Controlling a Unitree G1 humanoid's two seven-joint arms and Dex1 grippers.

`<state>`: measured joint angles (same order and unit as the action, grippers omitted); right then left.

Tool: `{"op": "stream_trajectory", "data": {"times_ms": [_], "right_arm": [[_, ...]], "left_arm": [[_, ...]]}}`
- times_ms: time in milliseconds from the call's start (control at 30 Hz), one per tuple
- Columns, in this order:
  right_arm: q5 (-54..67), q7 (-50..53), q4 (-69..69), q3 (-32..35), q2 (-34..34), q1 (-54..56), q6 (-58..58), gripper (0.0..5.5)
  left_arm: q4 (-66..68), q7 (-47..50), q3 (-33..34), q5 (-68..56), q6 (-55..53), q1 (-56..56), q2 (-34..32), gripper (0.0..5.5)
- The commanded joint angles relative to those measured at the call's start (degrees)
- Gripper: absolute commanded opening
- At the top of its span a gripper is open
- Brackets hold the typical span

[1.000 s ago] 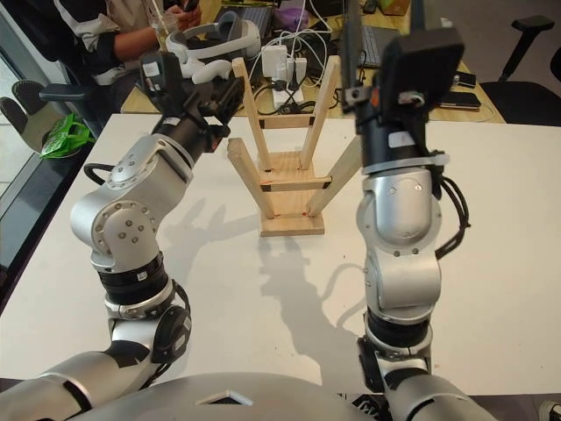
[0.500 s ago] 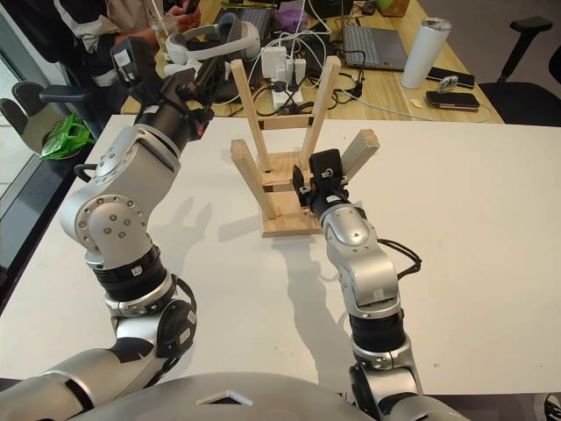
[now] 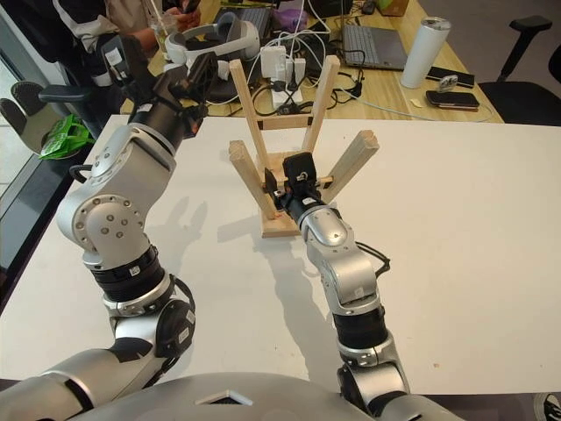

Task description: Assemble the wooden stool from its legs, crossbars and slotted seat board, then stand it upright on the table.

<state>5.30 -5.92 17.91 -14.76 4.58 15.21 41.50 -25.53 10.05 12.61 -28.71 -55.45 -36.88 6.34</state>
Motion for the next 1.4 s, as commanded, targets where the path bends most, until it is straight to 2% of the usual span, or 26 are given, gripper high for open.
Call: {"op": "stream_trajectory", "data": {"times_ms": [33, 133, 267, 367, 433, 500, 633, 733, 800, 967, 1100, 1200, 1267, 1333, 1400], "right_arm": [[-0.94, 0.84, -7.03, -0.97, -0.28, -5.32, 5.65, 2.6], [0.38, 2.15, -5.26, 2.25, -3.61, -3.23, -0.37, 2.6], [9.16, 4.74, 3.01, 13.74, -11.38, 9.22, -10.56, 2.6], [16.78, 8.87, 6.51, 25.19, -9.94, 22.06, -11.02, 2.6], [18.52, 10.37, 6.32, 31.97, -4.12, 26.6, -9.93, 2.6], [18.47, 9.1, 6.06, 36.44, 2.64, 26.19, -8.87, 2.33], [16.72, 5.74, 3.4, 43.45, 12.44, 17.75, -9.56, 1.71], [15.93, 6.74, -2.02, 49.4, 14.86, 10.5, -9.28, 1.31], [15.5, 9.07, -6.09, 51.95, 13.46, 5.21, -7.91, 1.03], [16.9, 9.79, -4.5, 47.9, 7.65, -0.91, -6.98, 0.24], [18.85, 9.7, -0.63, 43.24, 4.37, -1.34, -5.15, 0.0], [27.56, 6.06, 5.66, 36.16, 1.06, -2.57, 4.68, 0.0], [39.98, 2.84, 12.44, 29.53, -2.16, -3.66, 13.92, 0.0], [47.59, 1.94, 15.99, 24.33, -3.87, -3.31, 20.31, 0.0], [47.67, 3.53, 15.83, 23.51, -4.29, -1.71, 22.35, 0.0]], "left_arm": [[-0.15, 1.0, -0.6, 0.14, -0.33, 0.5, 0.25, 2.99], [-0.01, 1.24, -0.3, 0.11, -0.04, 0.23, 0.01, 2.99], [0.46, 1.45, 1.53, 0.94, 0.65, 0.51, -2.26, 2.99], [1.18, 3.03, 5.24, 2.92, 0.4, 1.78, -6.01, 2.99], [0.87, 3.84, 7.59, 4.63, -0.47, 4.11, -9.05, 2.99], [-0.75, 2.83, 7.52, 5.68, -1.72, 7.3, -12.13, 3.01], [-4.84, -0.49, 4.85, 8.46, -2.61, 14.5, -18.67, 2.47], [-4.8, -2.62, 3.92, 11.4, -2.03, 19.06, -23.12, 2.14], [-3.45, -3.31, 3.32, 13.0, -1.57, 20.17, -24.58, 1.89], [-3.91, -4.14, 0.29, 14.36, -3.39, 19.29, -24.06, 1.21], [-6.85, -2.77, -0.4, 13.47, -8.47, 18.26, -20.17, 0.69], [-10.9, -1.56, -5.35, 10.13, -17.16, 16.7, -10.4, 0.18], [-11.98, -3.94, -15.18, 4.6, -26.64, 16.31, 0.23, 0.18], [-11.77, -5.53, -23.02, 1.22, -30.72, 14.02, 8.49, 0.18], [-11.6, -6.77, -26.03, 1.03, -32.02, 11.23, 10.8, 0.18]]}}
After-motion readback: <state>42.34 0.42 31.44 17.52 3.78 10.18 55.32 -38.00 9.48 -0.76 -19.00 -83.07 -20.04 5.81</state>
